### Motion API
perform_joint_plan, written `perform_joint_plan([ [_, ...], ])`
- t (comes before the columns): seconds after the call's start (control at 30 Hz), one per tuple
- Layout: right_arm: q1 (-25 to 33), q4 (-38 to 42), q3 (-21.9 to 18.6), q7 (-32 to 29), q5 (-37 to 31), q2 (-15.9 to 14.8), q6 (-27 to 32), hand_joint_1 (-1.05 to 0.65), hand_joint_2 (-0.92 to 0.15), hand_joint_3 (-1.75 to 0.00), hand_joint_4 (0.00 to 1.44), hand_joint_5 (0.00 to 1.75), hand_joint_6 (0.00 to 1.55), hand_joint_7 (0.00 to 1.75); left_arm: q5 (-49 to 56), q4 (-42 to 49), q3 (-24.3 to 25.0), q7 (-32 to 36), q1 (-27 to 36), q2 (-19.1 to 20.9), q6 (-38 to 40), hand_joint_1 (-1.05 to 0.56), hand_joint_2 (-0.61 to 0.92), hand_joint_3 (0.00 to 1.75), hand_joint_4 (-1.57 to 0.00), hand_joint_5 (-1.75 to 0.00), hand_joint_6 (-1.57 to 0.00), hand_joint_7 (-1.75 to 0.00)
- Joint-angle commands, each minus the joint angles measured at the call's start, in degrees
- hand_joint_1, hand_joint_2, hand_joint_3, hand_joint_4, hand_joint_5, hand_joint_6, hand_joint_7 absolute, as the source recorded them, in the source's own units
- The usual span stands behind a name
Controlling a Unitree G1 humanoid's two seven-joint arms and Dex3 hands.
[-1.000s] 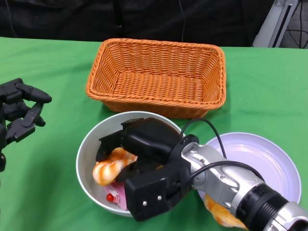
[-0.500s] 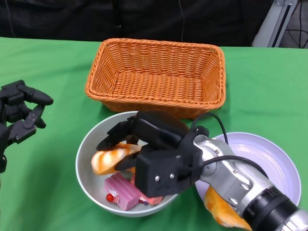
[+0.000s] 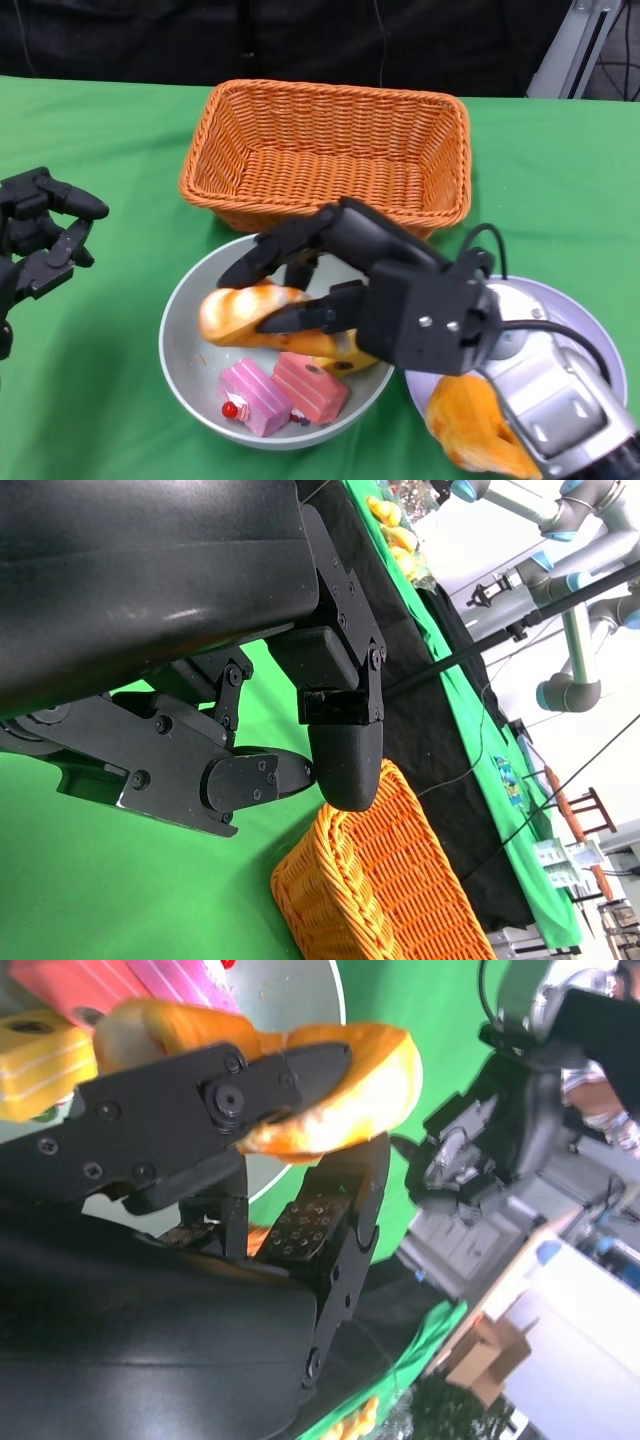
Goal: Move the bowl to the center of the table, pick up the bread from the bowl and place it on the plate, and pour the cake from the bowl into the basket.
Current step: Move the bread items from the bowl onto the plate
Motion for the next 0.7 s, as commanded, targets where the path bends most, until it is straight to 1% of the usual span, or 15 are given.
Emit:
perform_joint_plan([
  [0.03,2.39,-5.42,-2.80,1.18,3.31,-1.71,1.89,-0.12,-0.75,-0.53,0.82,1.74,0.90,0.94,-0.28,0.45,0.33,0.12,-0.09,1.56,-0.60,-0.09,0.81,0.52,-0.87,-1.44,-0.87,-1.02],
  [0.1,3.60,-8.09,-4.12,1.53,4.60,-2.65,2.87,-0.12,-0.71,-0.61,0.81,1.75,0.86,1.03,-0.39,0.68,0.39,-0.06,-0.13,1.69,-0.71,-0.10,0.81,0.51,-0.86,-1.44,-0.87,-1.03],
  [0.13,4.54,-9.92,-5.28,1.67,5.37,-3.49,3.51,-0.12,-0.70,-0.63,0.81,1.75,0.85,1.04,-0.48,0.82,0.42,-0.20,-0.19,1.78,-0.62,-0.10,0.81,0.51,-0.86,-1.44,-0.87,-1.03],
  [0.2,5.48,-11.93,-6.35,1.78,6.16,-4.47,4.45,-0.11,-0.70,-0.65,0.79,1.75,0.84,1.06,-0.57,1.00,0.44,-0.34,-0.28,1.87,-0.53,-0.10,0.81,0.51,-0.86,-1.44,-0.87,-1.03],
  [0.27,7.06,-13.68,-8.29,1.60,7.36,-5.76,4.13,-0.11,-0.70,-0.66,0.78,1.75,0.83,1.07,-0.49,1.06,0.36,-0.36,-0.33,1.99,-0.48,-0.11,0.81,0.51,-0.86,-1.45,-0.86,-1.04],
  [0.33,7.72,-14.43,-9.00,1.50,7.96,-6.36,4.03,-0.11,-0.69,-0.66,0.78,1.75,0.83,1.07,-0.45,1.10,0.32,-0.36,-0.36,2.04,-0.49,-0.11,0.81,0.51,-0.86,-1.45,-0.86,-1.05],
  [0.4,10.07,-16.08,-12.03,-0.02,8.59,-7.66,2.48,-0.10,-0.69,-0.66,0.77,1.73,0.83,1.06,-0.65,1.34,0.43,-0.56,-0.47,2.16,-0.21,-0.10,0.81,0.51,-0.86,-1.45,-0.86,-1.06],
  [0.43,11.13,-16.61,-13.51,-0.62,8.92,-8.22,1.75,-0.10,-0.69,-0.66,0.78,1.70,0.83,1.05,-0.77,1.47,0.49,-0.70,-0.53,2.23,-0.12,-0.10,0.81,0.51,-0.86,-1.45,-0.86,-1.06],
  [0.47,12.18,-16.90,-15.01,-1.27,8.69,-9.14,0.69,-0.09,-0.69,-0.66,0.79,1.62,0.83,1.04,-0.84,1.68,0.54,-0.83,-0.60,2.32,-0.19,-0.10,0.81,0.51,-0.85,-1.45,-0.86,-1.06],
  [0.53,13.22,-16.73,-16.54,-2.00,8.24,-10.32,-0.95,-0.10,-0.69,-0.66,0.80,1.46,0.82,1.03,-0.94,2.08,0.59,-0.98,-0.74,2.46,-0.35,-0.09,0.81,0.52,-0.85,-1.45,-0.85,-1.06],
  [0.57,13.82,-16.51,-17.40,-2.55,7.86,-11.04,-1.76,-0.09,-0.69,-0.66,0.80,1.43,0.82,1.02,-0.86,2.34,0.56,-0.92,-0.85,2.56,-0.47,-0.09,0.81,0.52,-0.85,-1.45,-0.85,-1.06],
  [0.6,14.19,-16.32,-17.88,-2.94,7.69,-11.51,-2.29,-0.08,-0.68,-0.66,0.81,1.36,0.82,1.02,-0.82,2.53,0.52,-0.85,-0.93,2.64,-0.56,-0.09,0.81,0.52,-0.85,-1.45,-0.86,-1.07],
  [0.63,14.43,-16.18,-18.16,-3.21,7.59,-11.81,-2.66,-0.08,-0.68,-0.66,0.82,1.32,0.82,1.02,-0.80,2.67,0.47,-0.80,-0.99,2.69,-0.63,-0.09,0.80,0.52,-0.85,-1.44,-0.86,-1.07],
  [0.67,15.07,-15.52,-19.06,-4.00,7.10,-12.54,-3.71,-0.03,-0.63,-0.78,0.80,1.34,0.79,1.10,-0.84,2.96,0.47,-0.87,-1.09,2.80,-0.76,-0.09,0.80,0.52,-0.85,-1.44,-0.86,-1.06],
  [0.7,15.75,-14.41,-20.03,-5.07,6.32,-13.40,-5.25,-0.04,-0.63,-0.76,0.81,1.31,0.79,1.07,-0.81,3.21,0.46,-0.88,-1.16,2.94,-0.84,-0.09,0.80,0.52,-0.86,-1.44,-0.86,-1.06],
])
